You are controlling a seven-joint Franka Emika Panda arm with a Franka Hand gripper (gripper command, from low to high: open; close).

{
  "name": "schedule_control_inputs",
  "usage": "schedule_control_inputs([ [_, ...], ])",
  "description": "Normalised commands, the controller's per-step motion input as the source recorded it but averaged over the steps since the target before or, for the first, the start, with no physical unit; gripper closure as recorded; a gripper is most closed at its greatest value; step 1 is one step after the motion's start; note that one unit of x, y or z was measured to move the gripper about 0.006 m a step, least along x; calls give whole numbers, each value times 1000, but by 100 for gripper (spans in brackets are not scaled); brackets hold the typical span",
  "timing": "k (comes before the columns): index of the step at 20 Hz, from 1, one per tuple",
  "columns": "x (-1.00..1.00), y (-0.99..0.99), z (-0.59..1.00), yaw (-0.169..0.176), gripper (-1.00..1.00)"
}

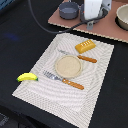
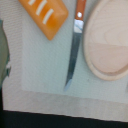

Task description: Interact with the objects in diverse but meaningful ways.

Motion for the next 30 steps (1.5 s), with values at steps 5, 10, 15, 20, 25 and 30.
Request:
schedule_control_inputs([
  [5,-106,-911,-274,0,-100],
  [10,-547,-811,-527,0,-100],
  [15,-948,-538,-521,22,-100],
  [20,-1000,-451,-397,5,-100],
  [25,-1000,-292,-245,3,-100],
  [30,-983,-302,-185,21,-100],
])
